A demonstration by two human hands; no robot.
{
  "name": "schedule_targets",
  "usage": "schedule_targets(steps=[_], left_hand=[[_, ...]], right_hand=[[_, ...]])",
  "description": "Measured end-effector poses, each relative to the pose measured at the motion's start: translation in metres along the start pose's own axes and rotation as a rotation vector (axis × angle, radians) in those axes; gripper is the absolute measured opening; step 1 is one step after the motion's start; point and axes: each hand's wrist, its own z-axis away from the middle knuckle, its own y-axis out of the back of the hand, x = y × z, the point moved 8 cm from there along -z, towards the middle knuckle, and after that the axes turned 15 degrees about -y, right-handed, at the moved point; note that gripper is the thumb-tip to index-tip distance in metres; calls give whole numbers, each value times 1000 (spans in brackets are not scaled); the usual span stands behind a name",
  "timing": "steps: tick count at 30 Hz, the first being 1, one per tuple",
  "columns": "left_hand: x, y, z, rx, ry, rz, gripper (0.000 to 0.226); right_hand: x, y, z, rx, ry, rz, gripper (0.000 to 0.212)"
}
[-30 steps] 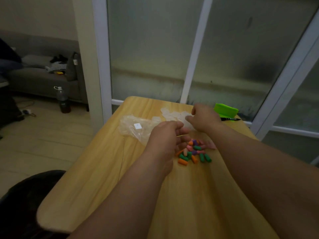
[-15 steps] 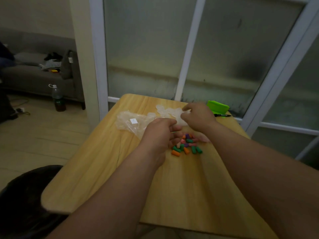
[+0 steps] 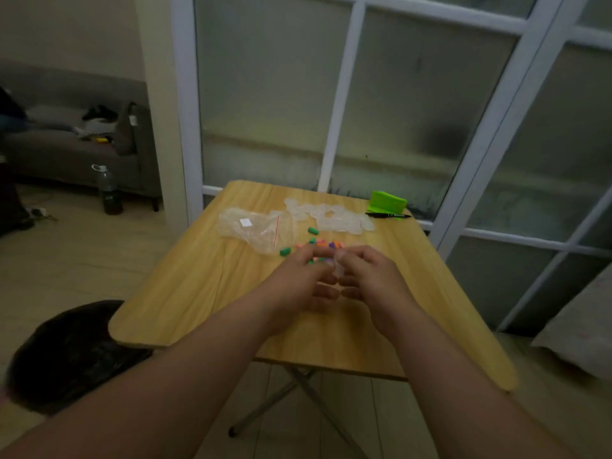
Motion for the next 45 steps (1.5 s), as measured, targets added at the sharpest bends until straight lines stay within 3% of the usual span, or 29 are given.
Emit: schedule_targets(steps=[11,21,27,34,45], left_hand=[[-13,10,8,9,-17,86,27],[-16,8,-9,-87,-24,80,30],[-18,6,-13,-131,20,37,29],[-22,7,-16,-153,18,33,29],[-25,8,-19,-144,19,36,30]], right_hand=[[19,-17,11,-113,-61,-68,16],[21,-9,-4,-264,-189,-209,16],[19,-6,-3,-258,-173,-166,26],[19,-5,1,-255,-156,-151,12],[15,-7,5,-254,-145,-126,10]])
